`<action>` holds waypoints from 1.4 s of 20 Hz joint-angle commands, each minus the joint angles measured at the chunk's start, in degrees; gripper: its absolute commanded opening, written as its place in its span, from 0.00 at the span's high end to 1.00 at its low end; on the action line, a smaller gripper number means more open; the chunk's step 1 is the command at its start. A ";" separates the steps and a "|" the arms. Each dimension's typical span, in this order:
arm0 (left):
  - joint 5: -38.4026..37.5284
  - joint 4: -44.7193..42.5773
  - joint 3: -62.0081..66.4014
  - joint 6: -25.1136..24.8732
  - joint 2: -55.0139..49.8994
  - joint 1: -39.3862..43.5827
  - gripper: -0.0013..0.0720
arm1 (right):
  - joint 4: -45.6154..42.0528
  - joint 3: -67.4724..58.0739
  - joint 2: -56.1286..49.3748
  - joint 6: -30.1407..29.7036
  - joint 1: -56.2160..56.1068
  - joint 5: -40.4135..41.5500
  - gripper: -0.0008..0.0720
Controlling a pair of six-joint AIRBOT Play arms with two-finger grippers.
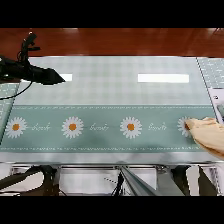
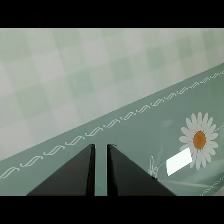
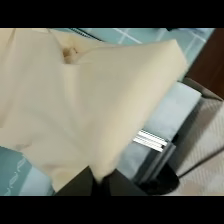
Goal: Fold the shirts.
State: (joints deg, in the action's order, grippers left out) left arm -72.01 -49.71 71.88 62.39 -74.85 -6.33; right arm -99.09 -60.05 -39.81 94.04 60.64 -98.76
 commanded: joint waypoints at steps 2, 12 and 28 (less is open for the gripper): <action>1.16 -0.02 -0.02 -1.55 -0.26 0.28 0.80 | -11.56 -0.04 0.85 -3.91 3.58 -7.02 0.95; 2.58 -0.02 0.11 -1.73 -0.15 0.28 0.80 | 0.74 -0.13 1.81 -9.62 3.52 4.00 0.39; 0.22 -32.89 3.96 17.57 3.76 16.96 0.32 | 29.18 -0.72 -14.03 -6.32 -50.45 39.58 0.26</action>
State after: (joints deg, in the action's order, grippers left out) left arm -71.99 -72.84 77.06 75.11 -72.05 5.93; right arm -64.03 -60.60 -49.36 81.67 21.54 -66.37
